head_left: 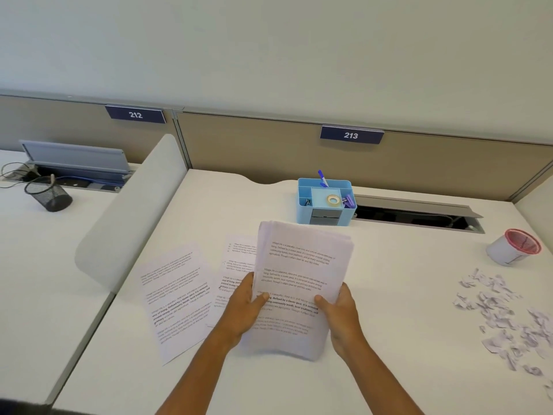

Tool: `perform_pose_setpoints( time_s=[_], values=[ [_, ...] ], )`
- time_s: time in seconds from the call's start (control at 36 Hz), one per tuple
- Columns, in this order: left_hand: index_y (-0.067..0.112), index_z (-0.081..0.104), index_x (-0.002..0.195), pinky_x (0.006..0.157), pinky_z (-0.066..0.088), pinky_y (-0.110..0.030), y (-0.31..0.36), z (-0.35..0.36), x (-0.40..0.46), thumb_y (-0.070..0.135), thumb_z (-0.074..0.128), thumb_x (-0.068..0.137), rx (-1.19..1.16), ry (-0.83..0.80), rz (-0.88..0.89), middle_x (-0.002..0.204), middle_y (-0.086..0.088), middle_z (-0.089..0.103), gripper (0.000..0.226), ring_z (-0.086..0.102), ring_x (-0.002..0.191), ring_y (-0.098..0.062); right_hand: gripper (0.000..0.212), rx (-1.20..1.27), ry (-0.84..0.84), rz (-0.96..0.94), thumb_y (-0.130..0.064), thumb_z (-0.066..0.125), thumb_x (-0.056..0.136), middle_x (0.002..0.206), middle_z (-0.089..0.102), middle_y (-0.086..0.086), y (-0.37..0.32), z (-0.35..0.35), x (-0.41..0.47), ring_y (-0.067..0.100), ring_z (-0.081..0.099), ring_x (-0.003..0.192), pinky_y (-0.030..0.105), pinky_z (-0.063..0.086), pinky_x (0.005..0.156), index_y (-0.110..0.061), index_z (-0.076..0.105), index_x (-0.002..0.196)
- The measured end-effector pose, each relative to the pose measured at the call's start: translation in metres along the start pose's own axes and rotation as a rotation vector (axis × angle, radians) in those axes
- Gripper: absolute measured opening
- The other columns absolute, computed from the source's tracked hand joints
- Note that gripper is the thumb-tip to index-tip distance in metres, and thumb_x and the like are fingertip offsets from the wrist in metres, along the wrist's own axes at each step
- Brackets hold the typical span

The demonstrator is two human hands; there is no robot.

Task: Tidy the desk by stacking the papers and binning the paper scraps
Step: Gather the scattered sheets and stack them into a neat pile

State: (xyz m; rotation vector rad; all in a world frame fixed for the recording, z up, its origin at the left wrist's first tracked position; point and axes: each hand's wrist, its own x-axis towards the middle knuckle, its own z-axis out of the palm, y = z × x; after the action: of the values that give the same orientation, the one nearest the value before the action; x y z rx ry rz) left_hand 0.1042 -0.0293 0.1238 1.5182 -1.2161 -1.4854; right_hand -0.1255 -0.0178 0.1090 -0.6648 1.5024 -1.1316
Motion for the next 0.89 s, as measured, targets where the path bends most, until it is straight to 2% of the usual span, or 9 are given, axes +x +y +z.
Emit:
perform_pose_setpoints(
  time_s=[0.11,0.22,0.31,0.36,0.5,0.64,0.72,0.83,0.89],
  values=[
    [0.044,0.053,0.142,0.095,0.063,-0.035,0.007,0.009,-0.003,0.015,0.055,0.109,0.011,0.002,0.037,0.129,0.016,0.070,0.044,0.068,0.119,-0.008,0.037,-0.021,0.028,-0.112,-0.002,0.062,0.101,0.122,0.071,-0.002,-0.011,0.005,-0.010,0.020,0.070,0.112,0.041,0.062,0.090,-0.028,0.056,0.127],
    [0.038,0.047,0.150,0.102,0.059,-0.035,0.008,0.018,-0.006,0.015,0.051,0.111,0.022,0.055,0.082,0.135,0.012,0.066,0.045,0.063,0.125,-0.010,0.039,-0.027,0.048,-0.204,-0.006,0.059,0.105,0.124,0.069,-0.008,-0.012,0.006,-0.020,0.013,0.068,0.114,0.035,0.059,0.092,-0.035,0.053,0.131],
    [0.037,0.044,0.151,0.094,0.056,-0.020,0.006,0.023,-0.011,0.016,0.052,0.111,0.009,0.106,0.109,0.136,0.012,0.063,0.046,0.060,0.126,-0.008,0.046,-0.036,0.043,-0.238,-0.005,0.059,0.106,0.127,0.069,-0.013,-0.009,0.004,-0.026,0.005,0.066,0.117,0.030,0.057,0.096,-0.038,0.051,0.137],
    [0.040,0.042,0.146,0.087,0.055,-0.013,0.001,0.027,-0.016,0.016,0.054,0.110,-0.004,0.121,0.109,0.134,0.014,0.062,0.045,0.060,0.124,-0.004,0.046,-0.062,0.034,-0.245,-0.006,0.060,0.105,0.127,0.068,-0.015,-0.005,0.003,-0.029,0.001,0.066,0.117,0.027,0.056,0.096,-0.042,0.051,0.132],
    [0.040,0.038,0.142,0.081,0.052,-0.005,-0.006,0.034,-0.022,0.013,0.055,0.109,-0.023,0.149,0.085,0.130,0.019,0.058,0.046,0.057,0.119,0.004,0.044,-0.108,0.028,-0.201,-0.011,0.061,0.105,0.129,0.067,-0.013,0.008,0.002,-0.032,0.008,0.064,0.122,0.034,0.057,0.101,-0.042,0.050,0.134],
    [0.038,0.040,0.141,0.072,0.055,-0.008,-0.002,0.034,-0.019,0.013,0.052,0.110,-0.001,0.174,0.081,0.124,0.015,0.058,0.041,0.060,0.115,-0.008,0.039,-0.097,0.040,-0.189,-0.013,0.058,0.107,0.127,0.068,-0.011,0.006,0.004,-0.031,0.009,0.066,0.118,0.031,0.059,0.093,-0.039,0.051,0.136],
    [0.037,0.041,0.140,0.072,0.055,-0.008,-0.002,0.033,-0.019,0.012,0.052,0.110,0.006,0.175,0.083,0.125,0.011,0.059,0.041,0.061,0.114,-0.007,0.038,-0.115,0.041,-0.178,-0.015,0.059,0.107,0.127,0.068,-0.010,0.006,0.004,-0.030,0.012,0.066,0.118,0.035,0.060,0.095,-0.038,0.051,0.137],
    [0.038,0.039,0.140,0.070,0.056,-0.009,-0.004,0.032,-0.017,0.013,0.052,0.110,0.016,0.171,0.069,0.124,0.013,0.059,0.041,0.061,0.114,-0.009,0.033,-0.121,0.038,-0.171,-0.020,0.059,0.108,0.124,0.069,-0.010,0.006,0.003,-0.031,0.011,0.067,0.114,0.030,0.059,0.087,-0.036,0.053,0.135],
    [0.038,0.041,0.137,0.068,0.056,-0.012,-0.005,0.031,-0.014,0.014,0.052,0.110,0.048,0.171,0.059,0.123,0.012,0.060,0.038,0.062,0.114,-0.010,0.030,-0.119,0.032,-0.166,-0.024,0.062,0.106,0.121,0.072,-0.010,0.005,0.002,-0.029,0.011,0.070,0.112,0.034,0.062,0.089,-0.036,0.056,0.133]
  ],
)
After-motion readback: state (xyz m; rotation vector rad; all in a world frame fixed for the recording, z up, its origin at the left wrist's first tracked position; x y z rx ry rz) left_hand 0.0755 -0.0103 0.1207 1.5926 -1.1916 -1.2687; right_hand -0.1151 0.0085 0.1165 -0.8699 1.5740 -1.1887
